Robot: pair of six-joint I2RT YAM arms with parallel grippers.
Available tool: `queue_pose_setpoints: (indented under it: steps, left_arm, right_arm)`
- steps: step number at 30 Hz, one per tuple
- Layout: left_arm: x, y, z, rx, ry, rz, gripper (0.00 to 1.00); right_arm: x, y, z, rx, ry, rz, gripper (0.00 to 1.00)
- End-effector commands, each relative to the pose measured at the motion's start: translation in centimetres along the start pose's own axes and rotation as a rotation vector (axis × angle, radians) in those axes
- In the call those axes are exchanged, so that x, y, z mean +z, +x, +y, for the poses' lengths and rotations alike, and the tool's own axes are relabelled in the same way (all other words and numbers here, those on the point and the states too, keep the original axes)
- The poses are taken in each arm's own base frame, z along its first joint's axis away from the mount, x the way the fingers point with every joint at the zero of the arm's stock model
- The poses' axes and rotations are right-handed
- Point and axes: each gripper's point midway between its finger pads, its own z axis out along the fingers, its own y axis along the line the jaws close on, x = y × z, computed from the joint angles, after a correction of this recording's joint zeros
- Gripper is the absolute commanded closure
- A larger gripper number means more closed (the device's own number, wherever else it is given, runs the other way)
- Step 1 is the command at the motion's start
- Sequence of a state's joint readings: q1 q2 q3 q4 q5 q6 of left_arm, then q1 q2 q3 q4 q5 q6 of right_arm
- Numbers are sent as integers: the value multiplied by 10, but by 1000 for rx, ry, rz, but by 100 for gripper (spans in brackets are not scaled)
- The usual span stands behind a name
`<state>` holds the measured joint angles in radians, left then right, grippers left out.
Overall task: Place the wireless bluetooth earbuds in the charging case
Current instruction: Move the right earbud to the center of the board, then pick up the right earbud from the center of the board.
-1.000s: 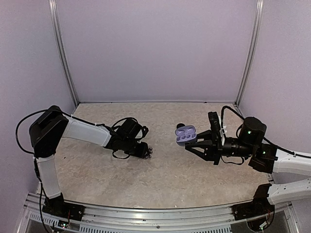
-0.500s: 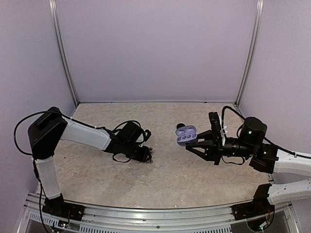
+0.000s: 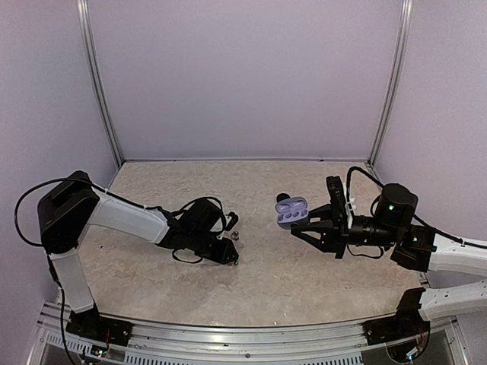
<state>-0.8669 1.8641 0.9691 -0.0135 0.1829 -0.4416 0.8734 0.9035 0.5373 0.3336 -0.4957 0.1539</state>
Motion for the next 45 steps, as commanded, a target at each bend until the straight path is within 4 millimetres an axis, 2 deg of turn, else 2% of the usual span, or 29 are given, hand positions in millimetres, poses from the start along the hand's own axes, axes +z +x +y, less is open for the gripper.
queue_pose_setpoints:
  steps: [1, 6, 10, 16, 35, 40, 45]
  left_arm:
    - [-10, 10, -11, 13, 27, 13, 75]
    - [-14, 16, -7, 40, -13, 23, 73]
    - [-11, 27, -7, 46, -11, 45, 67]
    - [-12, 28, -7, 56, -24, 39, 75]
    - [-25, 15, -3, 82, -56, -3, 87]
    - [-44, -5, -17, 114, -17, -96, 89]
    - [-86, -42, -40, 149, 34, -264, 89]
  right_arm:
    - [-3, -11, -2, -17, 13, -21, 98]
    - [-3, -11, -2, -16, 13, -22, 98]
    - [-3, -10, -2, -19, 14, -17, 98]
    - [-3, -11, -3, -21, 16, -19, 98]
    - [-3, -10, -4, -18, 18, -17, 98]
    - [-2, -6, -6, -27, 30, -11, 98]
    - [-2, -3, -11, -51, 56, -22, 99]
